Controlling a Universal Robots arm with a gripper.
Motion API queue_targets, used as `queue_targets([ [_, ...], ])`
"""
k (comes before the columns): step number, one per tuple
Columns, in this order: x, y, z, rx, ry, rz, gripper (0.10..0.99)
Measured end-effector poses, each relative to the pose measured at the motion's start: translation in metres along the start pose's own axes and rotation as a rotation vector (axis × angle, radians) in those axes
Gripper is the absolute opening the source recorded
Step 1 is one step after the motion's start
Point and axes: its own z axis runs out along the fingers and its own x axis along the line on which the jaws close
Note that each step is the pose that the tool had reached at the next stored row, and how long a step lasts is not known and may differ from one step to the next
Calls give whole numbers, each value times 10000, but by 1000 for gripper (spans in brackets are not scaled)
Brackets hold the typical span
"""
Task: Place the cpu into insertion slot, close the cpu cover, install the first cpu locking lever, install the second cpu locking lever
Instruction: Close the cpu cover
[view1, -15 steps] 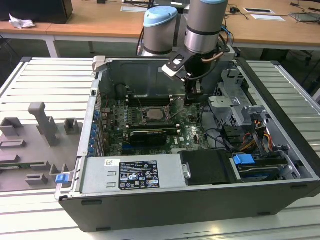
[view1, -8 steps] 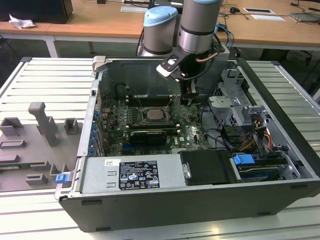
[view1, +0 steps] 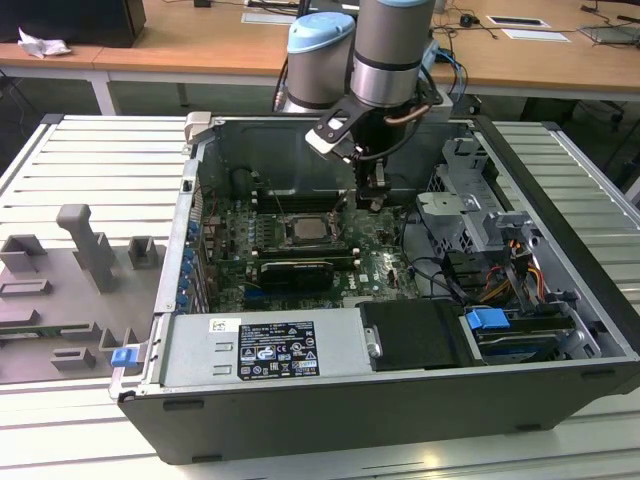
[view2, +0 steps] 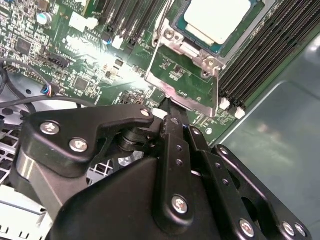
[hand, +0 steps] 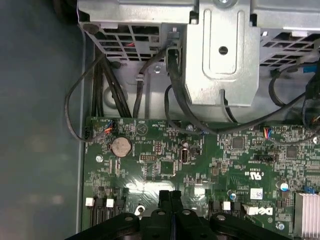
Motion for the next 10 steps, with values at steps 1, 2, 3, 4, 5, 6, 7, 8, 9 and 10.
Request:
queue_targets([
  [1,1,-14,0,0,1,1,106],
  [2,1,-24,0,0,1,0,106],
  [3,2,-41,-1,0,1,-1,106],
  [4,2,-61,-1,0,1,0,106],
  [5,3,-76,-2,0,1,0,106],
  [6,3,-92,-2,0,3,0,106],
  [7,4,-102,-3,0,1,0,106],
  [8,4,-112,-3,0,1,0,106],
  [9,5,-127,-3,0,2,0,106],
  [10,5,-134,-3,0,1,0,106],
])
